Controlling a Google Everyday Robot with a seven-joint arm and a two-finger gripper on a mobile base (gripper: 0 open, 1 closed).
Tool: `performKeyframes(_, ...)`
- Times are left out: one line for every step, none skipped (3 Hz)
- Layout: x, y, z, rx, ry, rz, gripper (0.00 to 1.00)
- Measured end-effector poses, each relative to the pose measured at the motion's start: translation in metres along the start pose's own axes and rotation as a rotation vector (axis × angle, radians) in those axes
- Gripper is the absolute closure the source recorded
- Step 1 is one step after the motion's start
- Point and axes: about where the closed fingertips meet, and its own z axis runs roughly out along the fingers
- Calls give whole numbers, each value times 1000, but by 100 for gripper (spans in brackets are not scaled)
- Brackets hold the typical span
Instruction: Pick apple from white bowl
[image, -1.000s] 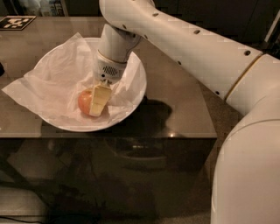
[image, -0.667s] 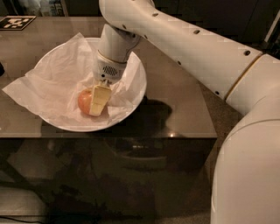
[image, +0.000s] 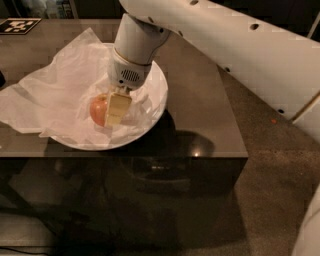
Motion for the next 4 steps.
performKeyframes(-2, 6, -15, 36, -3, -14, 100)
performKeyframes(-3, 8, -22, 51, 0, -20, 100)
performKeyframes(-6, 9, -38, 74, 6, -28, 100)
performKeyframes(-11, 0, -68, 110, 41, -19, 100)
